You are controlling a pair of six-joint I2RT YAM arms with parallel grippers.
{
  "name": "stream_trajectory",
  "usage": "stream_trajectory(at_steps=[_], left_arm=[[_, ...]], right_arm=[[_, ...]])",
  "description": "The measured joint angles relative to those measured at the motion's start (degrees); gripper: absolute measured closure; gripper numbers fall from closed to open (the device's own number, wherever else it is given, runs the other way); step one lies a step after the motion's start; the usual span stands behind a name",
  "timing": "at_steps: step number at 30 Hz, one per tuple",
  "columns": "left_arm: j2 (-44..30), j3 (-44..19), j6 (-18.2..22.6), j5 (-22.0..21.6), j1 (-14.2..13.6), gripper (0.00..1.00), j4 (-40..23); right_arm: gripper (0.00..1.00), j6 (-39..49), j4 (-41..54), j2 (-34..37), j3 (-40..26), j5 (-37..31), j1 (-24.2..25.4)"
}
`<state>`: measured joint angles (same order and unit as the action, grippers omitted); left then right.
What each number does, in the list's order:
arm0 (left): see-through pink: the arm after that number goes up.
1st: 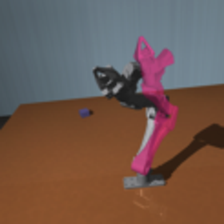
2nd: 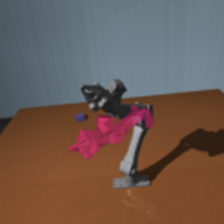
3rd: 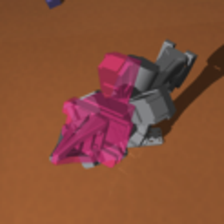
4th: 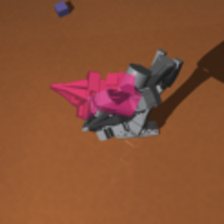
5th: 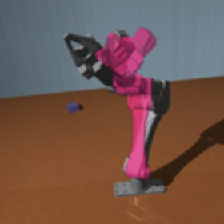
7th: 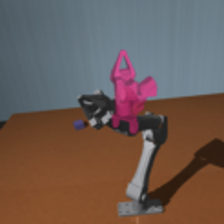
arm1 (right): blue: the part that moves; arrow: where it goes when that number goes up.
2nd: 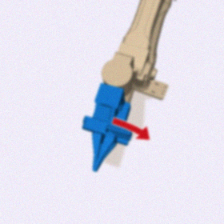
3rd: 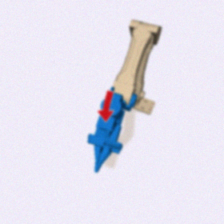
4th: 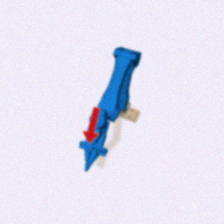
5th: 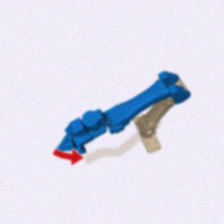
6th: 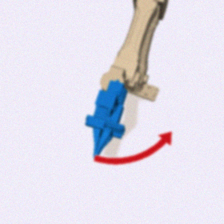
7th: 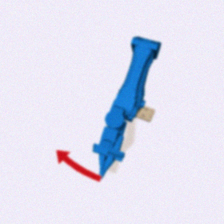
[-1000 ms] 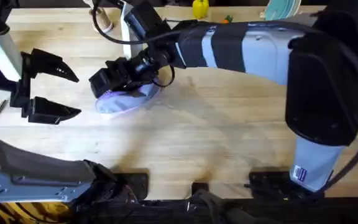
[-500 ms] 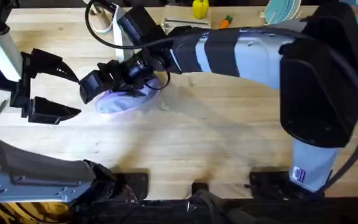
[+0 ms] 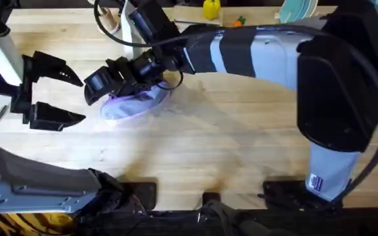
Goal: Unzip the bag, pick up the pens from the table one at a time and place them inside, then zip the bag closed.
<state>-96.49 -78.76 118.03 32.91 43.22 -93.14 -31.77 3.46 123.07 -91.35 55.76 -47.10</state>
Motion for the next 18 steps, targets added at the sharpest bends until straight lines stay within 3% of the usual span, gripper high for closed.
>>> stream_trajectory(at_steps=[18], left_arm=[[0.0, 0.0, 0.0, 0.0, 0.0, 0.007, 0.0]], right_arm=[[0.005, 3.2, 0.2, -7.5, 0.0, 1.3, 1.9]])
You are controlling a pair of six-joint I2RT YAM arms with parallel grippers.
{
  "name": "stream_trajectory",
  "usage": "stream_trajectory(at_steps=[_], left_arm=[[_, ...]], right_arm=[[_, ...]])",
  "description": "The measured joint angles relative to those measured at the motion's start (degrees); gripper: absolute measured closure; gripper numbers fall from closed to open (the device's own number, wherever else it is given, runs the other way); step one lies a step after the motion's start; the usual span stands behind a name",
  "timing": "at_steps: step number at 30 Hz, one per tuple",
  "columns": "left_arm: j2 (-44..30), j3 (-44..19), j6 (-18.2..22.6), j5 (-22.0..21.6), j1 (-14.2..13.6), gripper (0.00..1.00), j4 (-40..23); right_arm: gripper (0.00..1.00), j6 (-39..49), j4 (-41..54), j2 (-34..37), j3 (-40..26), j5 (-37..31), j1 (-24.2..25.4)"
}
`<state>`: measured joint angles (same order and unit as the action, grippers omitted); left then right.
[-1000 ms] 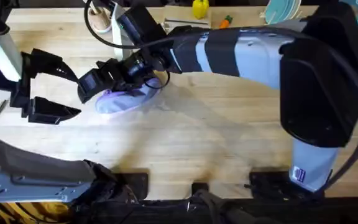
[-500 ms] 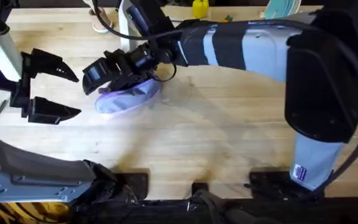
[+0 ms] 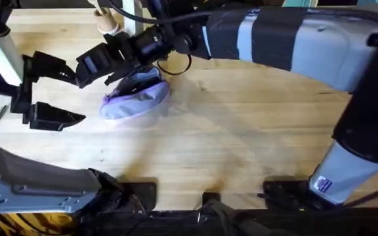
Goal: Unzip the bag, pick up the pens from the table one at a time and place them inside, then zip the bag closed.
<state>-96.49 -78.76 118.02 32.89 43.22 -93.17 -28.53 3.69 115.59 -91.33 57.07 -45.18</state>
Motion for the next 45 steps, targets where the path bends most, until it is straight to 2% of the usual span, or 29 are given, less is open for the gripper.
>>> stream_trajectory(at_steps=[3, 7, 14, 17, 23, 30, 37, 45], left_arm=[[0.0, 0.0, 0.0, 0.0, 0.0, 0.007, 0.0], [0.0, 0.0, 0.0, -0.1, 0.0, 0.007, 0.0], [0.0, 0.0, 0.0, -0.1, 0.0, 0.007, 0.5], [0.0, 0.3, 0.0, -0.1, 0.0, 0.007, 1.9], [0.0, 4.6, 0.0, -0.3, 0.0, 0.007, 6.5], [0.0, 5.9, -0.1, -1.3, 0.0, 0.007, 7.7], [0.0, 5.9, -1.0, -1.7, 0.0, 0.008, 7.9], [0.0, 5.9, -1.0, -1.7, 0.0, 0.007, 8.2]], right_arm=[[0.005, 2.9, 1.9, -1.4, 0.0, -0.6, 0.4], [0.005, 9.4, 10.0, -3.5, 0.0, -4.6, 1.6], [0.005, 25.0, 23.9, -5.4, -0.2, -17.4, 2.2], [0.005, 31.3, 26.9, -5.4, -1.2, -21.6, 1.9], [0.006, 43.1, 25.1, -5.4, -4.5, -27.7, -1.7], [0.006, 50.1, 18.3, -4.8, -4.6, -29.2, -7.6], [0.006, 51.3, 14.3, 0.7, -4.6, -29.7, -7.4], [0.052, 51.5, 13.3, 1.1, -4.6, -28.7, -7.4]])
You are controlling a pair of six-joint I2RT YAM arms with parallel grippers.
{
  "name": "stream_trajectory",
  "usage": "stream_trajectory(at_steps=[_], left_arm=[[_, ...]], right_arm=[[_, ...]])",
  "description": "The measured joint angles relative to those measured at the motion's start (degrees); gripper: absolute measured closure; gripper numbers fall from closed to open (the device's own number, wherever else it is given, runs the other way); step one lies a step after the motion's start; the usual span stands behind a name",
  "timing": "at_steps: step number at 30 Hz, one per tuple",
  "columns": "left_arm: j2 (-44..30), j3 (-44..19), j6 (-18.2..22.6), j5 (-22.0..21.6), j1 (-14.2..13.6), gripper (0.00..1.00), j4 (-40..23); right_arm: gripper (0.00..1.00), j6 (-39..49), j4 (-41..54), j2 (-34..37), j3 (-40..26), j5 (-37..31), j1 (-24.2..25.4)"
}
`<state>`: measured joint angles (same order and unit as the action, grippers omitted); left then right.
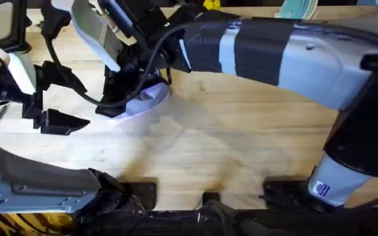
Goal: Unzip the bag, pick up the pens from the table one at a time and place them inside, then zip the bag closed.
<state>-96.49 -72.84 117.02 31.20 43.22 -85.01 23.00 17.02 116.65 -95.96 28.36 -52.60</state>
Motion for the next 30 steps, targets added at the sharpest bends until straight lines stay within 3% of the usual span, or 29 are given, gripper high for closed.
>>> stream_trajectory(at_steps=[17, 23, 30], left_arm=[[0.0, 0.0, 0.0, 0.0, 0.0, 0.007, 0.0], [0.0, 0.0, 0.0, 0.0, 0.0, 0.008, 0.0], [0.0, 0.0, 0.0, 0.0, 0.0, 0.007, 0.0]], right_arm=[[0.113, -0.7, -0.3, 2.6, 0.0, 0.4, 0.0], [0.235, -0.7, -0.3, 2.6, 0.0, 1.7, 0.0], [0.278, -0.7, -0.3, 2.7, 0.0, 3.0, 0.0]])
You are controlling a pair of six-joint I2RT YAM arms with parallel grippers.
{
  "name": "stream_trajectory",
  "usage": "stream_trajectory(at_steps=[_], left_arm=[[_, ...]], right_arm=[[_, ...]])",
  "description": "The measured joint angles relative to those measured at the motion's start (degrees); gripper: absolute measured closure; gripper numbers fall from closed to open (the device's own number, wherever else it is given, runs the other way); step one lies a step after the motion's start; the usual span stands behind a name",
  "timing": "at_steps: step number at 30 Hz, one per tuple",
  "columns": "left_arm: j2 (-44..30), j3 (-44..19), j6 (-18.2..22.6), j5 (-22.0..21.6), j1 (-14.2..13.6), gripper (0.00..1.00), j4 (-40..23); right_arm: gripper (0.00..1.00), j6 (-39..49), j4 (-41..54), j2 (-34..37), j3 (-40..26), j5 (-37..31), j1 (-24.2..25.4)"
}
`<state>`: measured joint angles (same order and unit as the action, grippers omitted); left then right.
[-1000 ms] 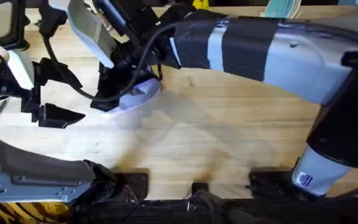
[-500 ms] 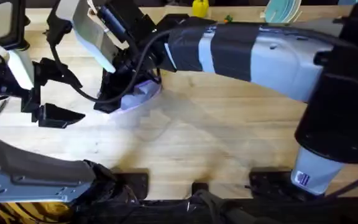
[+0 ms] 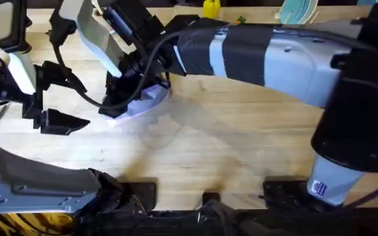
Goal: Unzip the bag, pick up the pens from the table one at a time and place them inside, then zip the bag closed.
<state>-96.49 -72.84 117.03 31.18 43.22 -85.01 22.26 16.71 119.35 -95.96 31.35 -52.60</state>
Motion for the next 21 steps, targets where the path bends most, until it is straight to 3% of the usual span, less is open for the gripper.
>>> stream_trajectory(at_steps=[21], left_arm=[[0.0, 0.0, 0.0, -0.2, 0.0, 0.008, 0.2]], right_arm=[[0.291, 0.0, 0.2, 1.3, 0.0, 0.0, 0.0]])
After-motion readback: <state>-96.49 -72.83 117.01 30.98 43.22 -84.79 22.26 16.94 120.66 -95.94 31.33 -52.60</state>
